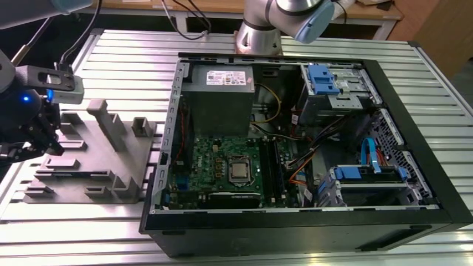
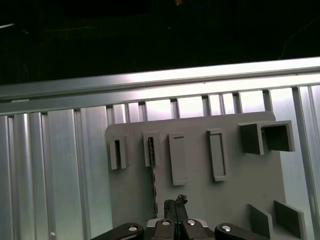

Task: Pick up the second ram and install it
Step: 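Pick up the second ram and move it above second insertion slot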

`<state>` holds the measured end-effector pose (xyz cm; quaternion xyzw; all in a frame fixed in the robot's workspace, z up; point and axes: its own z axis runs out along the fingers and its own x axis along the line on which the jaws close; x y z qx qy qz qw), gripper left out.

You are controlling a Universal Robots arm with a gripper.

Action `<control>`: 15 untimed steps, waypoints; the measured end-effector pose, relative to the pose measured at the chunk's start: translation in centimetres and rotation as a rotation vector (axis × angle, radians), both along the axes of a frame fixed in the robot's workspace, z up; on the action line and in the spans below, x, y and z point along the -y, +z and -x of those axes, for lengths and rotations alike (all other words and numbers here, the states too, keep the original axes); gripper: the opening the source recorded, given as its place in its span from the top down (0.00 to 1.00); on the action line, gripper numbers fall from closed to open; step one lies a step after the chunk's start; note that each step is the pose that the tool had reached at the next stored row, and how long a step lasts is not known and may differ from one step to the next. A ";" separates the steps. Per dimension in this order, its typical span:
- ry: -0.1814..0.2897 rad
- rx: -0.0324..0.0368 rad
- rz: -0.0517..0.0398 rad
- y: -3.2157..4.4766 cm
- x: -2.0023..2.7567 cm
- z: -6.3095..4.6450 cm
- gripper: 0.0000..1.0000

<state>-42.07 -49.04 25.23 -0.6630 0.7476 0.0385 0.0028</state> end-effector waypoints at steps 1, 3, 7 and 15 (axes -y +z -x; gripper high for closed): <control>0.001 -0.0001 0.0002 -0.03 0.00 0.0 0.93; 0.004 -0.0001 0.0003 -0.12 0.01 0.0 0.93; 0.011 0.0000 0.0005 -0.34 0.01 0.0 0.93; 0.029 -0.0024 0.0018 -1.10 0.08 0.0 0.93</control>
